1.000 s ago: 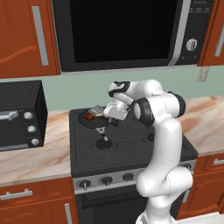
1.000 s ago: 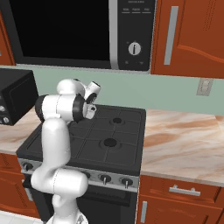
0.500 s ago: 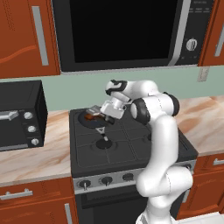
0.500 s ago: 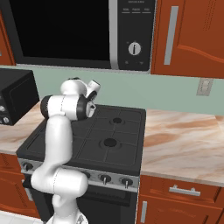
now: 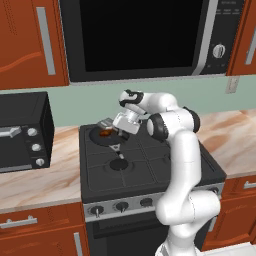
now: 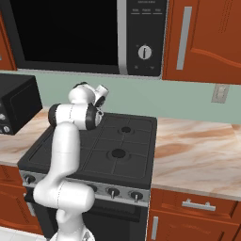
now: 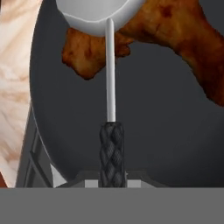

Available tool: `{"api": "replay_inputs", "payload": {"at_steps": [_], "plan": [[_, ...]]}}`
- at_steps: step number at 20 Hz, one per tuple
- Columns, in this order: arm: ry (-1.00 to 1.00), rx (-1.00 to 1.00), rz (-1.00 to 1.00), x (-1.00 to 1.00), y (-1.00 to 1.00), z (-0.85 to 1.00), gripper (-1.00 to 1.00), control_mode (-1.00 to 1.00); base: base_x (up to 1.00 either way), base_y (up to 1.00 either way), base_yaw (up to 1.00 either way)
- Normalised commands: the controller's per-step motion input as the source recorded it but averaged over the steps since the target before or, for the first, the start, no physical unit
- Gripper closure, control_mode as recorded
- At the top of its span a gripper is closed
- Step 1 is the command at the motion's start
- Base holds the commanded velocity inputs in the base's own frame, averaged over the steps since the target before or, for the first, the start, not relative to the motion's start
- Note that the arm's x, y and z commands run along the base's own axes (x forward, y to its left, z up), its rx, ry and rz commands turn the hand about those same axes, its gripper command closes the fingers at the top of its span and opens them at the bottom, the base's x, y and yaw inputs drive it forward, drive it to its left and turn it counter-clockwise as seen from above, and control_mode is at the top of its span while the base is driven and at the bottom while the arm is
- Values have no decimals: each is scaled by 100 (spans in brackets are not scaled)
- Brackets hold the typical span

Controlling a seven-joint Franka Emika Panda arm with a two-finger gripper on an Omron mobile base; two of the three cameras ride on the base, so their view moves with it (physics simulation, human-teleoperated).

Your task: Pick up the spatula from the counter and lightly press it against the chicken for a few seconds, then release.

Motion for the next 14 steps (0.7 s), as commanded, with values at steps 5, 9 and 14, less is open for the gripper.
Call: {"api": "replay_inputs", "payload": {"at_steps": [5, 9, 14], "plan": [[6, 0, 0, 9, 1, -6, 100, -100, 0, 0, 0], [4, 0, 0, 0, 2, -6, 100, -100, 0, 0, 0], [3, 0, 0, 0, 11, -13, 100, -100, 0, 0, 0]]}}
